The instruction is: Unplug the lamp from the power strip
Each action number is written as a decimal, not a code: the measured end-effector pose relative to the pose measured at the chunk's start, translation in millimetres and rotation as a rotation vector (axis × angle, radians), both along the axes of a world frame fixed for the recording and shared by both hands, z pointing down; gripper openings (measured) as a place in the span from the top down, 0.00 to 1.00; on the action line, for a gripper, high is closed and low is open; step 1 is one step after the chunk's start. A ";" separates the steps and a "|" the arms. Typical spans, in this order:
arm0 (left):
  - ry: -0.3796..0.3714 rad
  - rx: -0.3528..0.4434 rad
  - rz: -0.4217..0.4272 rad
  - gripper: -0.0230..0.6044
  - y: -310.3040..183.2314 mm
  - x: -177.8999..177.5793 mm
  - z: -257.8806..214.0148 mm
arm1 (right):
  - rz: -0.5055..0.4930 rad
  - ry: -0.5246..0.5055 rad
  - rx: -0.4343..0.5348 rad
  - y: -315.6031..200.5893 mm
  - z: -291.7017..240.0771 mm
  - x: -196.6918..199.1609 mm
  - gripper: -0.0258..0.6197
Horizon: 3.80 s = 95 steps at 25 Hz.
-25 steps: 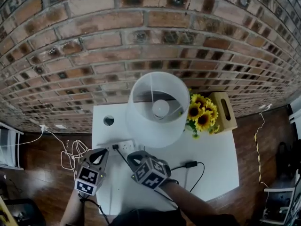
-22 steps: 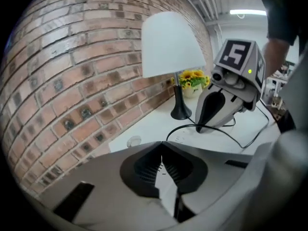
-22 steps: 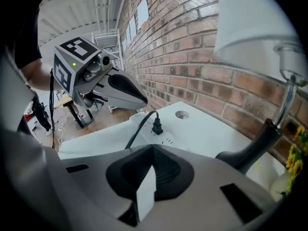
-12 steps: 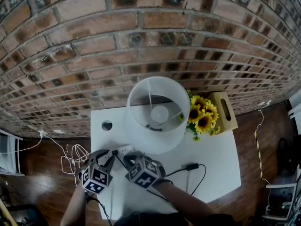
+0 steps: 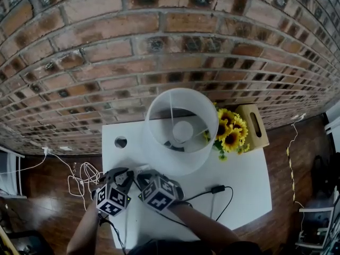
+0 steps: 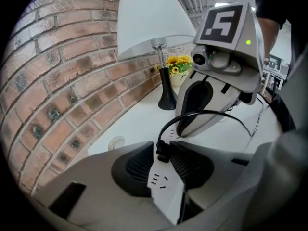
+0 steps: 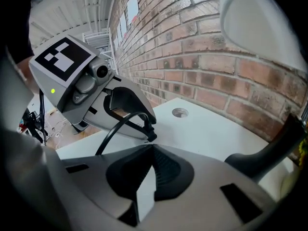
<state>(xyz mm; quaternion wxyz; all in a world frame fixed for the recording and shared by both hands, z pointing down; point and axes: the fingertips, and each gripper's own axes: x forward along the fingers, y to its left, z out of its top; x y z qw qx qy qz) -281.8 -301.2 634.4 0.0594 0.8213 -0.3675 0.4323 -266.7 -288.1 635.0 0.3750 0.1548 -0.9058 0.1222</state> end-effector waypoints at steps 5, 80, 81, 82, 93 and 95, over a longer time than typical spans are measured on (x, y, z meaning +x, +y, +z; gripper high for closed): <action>0.031 -0.010 0.000 0.78 0.5 2.9 2.7 | 0.004 0.001 -0.022 0.7 5.4 -1.7 0.96; 0.310 0.095 -0.182 0.83 -40.0 10.5 -66.1 | 0.035 -0.012 -0.071 -2.6 8.6 -0.4 0.95; 0.307 0.101 -0.187 0.83 -40.5 9.3 -67.1 | 0.033 -0.011 -0.072 -2.5 8.9 -0.2 0.95; 0.307 0.104 -0.193 0.83 -40.8 7.9 -67.9 | 0.032 -0.009 -0.071 -2.4 9.3 -0.2 0.95; 0.302 0.111 -0.242 0.83 -38.1 -0.1 -73.7 | 0.027 -0.028 -0.063 -2.7 7.9 -0.4 0.95; 0.279 0.116 -0.237 0.82 -39.5 -2.6 -74.0 | 0.023 -0.028 -0.063 -2.2 8.9 -0.8 0.95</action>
